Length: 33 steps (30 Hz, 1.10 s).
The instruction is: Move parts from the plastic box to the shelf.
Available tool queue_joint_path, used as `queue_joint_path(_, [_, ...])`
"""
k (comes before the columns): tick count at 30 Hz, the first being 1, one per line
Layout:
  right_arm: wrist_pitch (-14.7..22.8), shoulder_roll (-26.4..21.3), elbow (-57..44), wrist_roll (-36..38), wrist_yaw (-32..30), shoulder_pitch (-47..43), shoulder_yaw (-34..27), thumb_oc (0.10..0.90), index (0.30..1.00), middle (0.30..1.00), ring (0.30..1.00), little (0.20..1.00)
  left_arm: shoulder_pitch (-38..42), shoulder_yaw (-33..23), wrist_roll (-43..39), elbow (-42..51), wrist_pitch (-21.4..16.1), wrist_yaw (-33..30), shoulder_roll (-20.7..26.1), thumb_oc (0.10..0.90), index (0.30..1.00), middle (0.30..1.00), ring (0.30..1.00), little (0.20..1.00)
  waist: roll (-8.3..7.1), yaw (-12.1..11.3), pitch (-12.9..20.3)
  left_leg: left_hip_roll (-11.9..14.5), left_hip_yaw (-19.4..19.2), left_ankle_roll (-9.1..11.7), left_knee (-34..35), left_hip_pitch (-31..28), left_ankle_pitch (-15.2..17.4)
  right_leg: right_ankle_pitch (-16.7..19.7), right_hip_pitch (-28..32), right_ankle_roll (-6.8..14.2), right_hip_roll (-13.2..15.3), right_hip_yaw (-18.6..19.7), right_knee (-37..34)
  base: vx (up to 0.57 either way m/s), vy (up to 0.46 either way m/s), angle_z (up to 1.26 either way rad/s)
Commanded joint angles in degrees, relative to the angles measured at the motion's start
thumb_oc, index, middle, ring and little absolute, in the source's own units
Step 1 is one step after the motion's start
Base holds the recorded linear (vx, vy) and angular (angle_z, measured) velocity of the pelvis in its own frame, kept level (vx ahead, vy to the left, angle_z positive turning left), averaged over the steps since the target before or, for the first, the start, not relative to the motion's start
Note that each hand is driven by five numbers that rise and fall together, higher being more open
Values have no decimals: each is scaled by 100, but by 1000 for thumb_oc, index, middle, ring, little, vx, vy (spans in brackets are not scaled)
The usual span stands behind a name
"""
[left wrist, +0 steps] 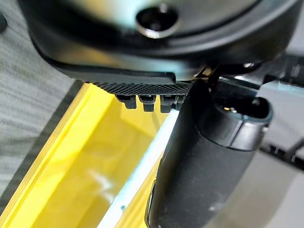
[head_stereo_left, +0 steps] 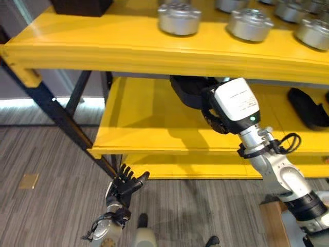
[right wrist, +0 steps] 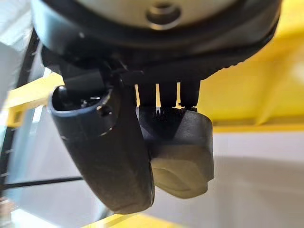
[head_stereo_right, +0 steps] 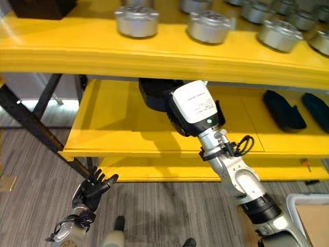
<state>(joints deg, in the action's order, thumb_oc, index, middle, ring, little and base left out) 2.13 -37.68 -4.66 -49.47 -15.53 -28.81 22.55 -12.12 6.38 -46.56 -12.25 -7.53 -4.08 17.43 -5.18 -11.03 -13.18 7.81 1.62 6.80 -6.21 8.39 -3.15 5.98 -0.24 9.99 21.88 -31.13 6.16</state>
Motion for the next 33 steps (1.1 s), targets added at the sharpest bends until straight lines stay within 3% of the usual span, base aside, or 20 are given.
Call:
queue_joint_path(1, [-26,24,-322,22,-425,-1471,-164,400,300,300,300,300,255,-146,107,765,-527,120,425,900,1000,1000,1000,1000,-77,-159,-50,-120,-161,-346,-115,-112,414,463,119,178,349,257,264,-75,16,23])
queue_joint_path(10, [-263,446,849,275,-361,-1944,310,400,300,300,300,300,347,-127,42,786,-619,71,566,900,1000,1000,1000,1000,25,-363,-515,-193,-125,-378,-387,245,469,526,-68,164,363,215,316,-37,21,11])
queue_joint_path(18, [-453,626,1929,526,-381,-2301,591,400,300,300,300,300,402,-11,-27,802,-674,86,651,900,1000,1000,1000,1000,101,-411,-737,-268,-130,-414,-547,448,510,561,-202,149,435,195,373,-9,7,0])
queue_joint_path(33, [-700,825,2707,1090,-765,-2476,342,400,300,300,300,300,537,105,-118,760,-763,-11,669,900,1000,1000,1000,1000,286,-325,-965,-265,-236,-442,-623,545,533,607,-429,145,524,293,453,-1,2,0])
